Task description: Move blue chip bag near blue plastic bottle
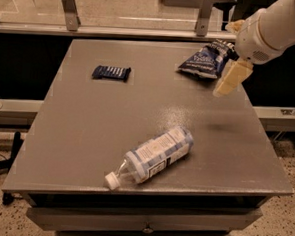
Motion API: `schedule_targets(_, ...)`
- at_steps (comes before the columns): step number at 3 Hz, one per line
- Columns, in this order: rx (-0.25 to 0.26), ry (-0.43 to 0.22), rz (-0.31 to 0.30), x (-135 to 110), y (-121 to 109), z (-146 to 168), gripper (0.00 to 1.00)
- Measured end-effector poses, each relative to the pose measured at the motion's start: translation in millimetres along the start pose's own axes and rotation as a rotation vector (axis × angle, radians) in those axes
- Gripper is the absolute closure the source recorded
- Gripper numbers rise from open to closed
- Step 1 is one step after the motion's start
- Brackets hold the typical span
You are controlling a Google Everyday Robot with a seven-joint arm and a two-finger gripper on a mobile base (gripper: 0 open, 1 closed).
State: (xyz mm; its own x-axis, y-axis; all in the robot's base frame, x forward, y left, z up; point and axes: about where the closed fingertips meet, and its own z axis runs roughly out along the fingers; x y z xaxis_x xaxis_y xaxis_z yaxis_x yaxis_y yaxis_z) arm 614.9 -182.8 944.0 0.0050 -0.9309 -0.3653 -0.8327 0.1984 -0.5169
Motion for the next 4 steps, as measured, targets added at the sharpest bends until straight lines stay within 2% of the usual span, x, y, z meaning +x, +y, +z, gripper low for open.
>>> schedule_targets(1, 0.038, -0.036, 0.104, 6, -2, 12, 0.0)
schedule_targets(2, 0.112, -0.095, 0.304, 28, -15, 43, 0.0)
schedule_targets(3, 0.187, -0.149, 0.476, 46, -36, 72, 0.0)
schedule_targets(4, 0.23, -0.2, 0.603, 51, -54, 94, 0.0)
